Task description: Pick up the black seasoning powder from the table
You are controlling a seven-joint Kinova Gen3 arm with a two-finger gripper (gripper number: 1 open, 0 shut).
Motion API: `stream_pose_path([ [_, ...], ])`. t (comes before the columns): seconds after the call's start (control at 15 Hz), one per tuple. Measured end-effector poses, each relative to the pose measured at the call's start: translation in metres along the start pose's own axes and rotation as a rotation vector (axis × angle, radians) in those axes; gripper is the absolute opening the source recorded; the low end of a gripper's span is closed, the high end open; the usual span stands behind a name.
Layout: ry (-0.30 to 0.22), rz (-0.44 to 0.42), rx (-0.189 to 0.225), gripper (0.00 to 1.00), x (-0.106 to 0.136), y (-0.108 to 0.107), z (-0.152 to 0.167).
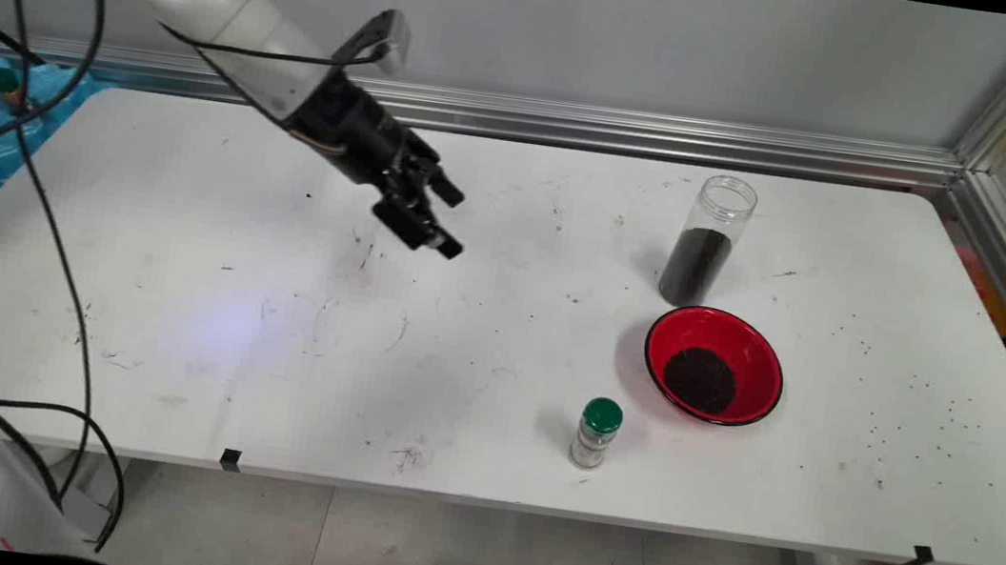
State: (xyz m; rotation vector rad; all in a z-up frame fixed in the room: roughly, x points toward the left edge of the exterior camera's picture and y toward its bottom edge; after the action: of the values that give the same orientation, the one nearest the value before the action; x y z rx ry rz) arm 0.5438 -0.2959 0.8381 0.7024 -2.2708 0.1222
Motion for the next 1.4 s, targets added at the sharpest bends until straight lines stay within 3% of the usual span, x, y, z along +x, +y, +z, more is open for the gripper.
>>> stream_pose_path([
  [0.67, 0.105, 0.032, 0.045, 1.00, 0.074, -0.003, 0.078],
  [1.4, 0.120, 0.073, 0.116, 1.00, 0.119, -0.011, 0.181],
])
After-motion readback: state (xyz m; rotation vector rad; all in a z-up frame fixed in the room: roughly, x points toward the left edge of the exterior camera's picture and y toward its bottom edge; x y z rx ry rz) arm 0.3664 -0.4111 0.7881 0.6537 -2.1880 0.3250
